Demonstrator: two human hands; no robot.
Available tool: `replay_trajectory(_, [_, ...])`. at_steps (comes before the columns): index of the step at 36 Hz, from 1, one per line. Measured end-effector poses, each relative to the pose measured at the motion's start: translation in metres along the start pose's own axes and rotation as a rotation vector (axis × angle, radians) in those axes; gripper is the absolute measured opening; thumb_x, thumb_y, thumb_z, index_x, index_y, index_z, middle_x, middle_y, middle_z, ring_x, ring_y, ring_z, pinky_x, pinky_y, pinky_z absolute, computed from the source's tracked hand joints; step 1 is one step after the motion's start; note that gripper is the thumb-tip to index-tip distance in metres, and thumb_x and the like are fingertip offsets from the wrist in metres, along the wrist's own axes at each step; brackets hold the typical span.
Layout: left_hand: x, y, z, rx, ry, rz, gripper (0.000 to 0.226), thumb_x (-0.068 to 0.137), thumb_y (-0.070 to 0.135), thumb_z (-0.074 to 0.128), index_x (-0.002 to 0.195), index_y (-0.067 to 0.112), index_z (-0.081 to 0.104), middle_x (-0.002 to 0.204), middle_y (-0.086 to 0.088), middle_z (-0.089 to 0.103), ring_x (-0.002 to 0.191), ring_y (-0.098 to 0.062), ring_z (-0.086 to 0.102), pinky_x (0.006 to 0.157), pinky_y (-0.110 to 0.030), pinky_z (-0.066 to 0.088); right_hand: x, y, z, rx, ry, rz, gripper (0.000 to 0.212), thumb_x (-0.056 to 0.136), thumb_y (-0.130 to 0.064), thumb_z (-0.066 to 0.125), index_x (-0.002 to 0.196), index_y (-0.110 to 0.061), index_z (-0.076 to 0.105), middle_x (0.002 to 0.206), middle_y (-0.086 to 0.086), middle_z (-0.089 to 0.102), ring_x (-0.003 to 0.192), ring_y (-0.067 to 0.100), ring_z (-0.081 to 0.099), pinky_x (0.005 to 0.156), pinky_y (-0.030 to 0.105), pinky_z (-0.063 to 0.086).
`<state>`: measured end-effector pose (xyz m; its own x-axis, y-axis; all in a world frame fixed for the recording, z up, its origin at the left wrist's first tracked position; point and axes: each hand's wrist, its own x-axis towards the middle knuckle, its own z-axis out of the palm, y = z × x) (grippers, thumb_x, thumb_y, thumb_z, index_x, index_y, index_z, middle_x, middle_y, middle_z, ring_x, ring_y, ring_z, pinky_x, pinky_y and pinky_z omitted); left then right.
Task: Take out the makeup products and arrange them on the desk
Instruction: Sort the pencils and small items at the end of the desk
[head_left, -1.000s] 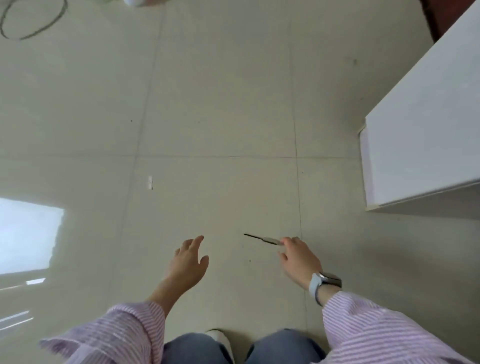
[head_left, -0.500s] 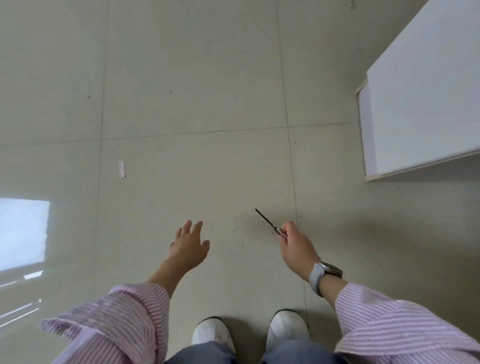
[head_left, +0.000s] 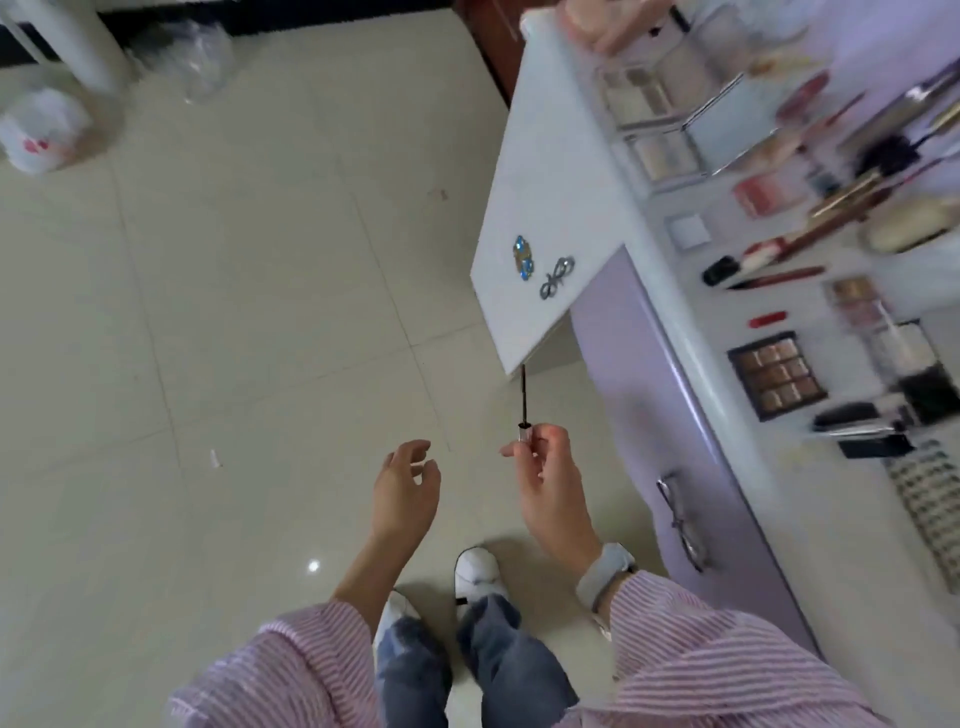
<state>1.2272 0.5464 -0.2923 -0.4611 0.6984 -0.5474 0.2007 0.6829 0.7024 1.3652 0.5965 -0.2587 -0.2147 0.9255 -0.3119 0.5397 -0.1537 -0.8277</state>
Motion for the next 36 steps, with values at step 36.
replay_trajectory(36, [-0.112,0.223,0.226,0.150,0.174,0.626,0.017,0.081,0.010,0.070,0.097,0.002,0.070,0.091,-0.007,0.061,0.063,-0.006,0.049,0.064,-0.002,0.035,-0.042,0.052,-0.316,0.028,0.166,-0.150,0.010,0.091,-0.017,0.054,0.099,-0.023,0.052,0.072,-0.008,0.054,0.053,0.000,0.048,0.052,0.015,0.040])
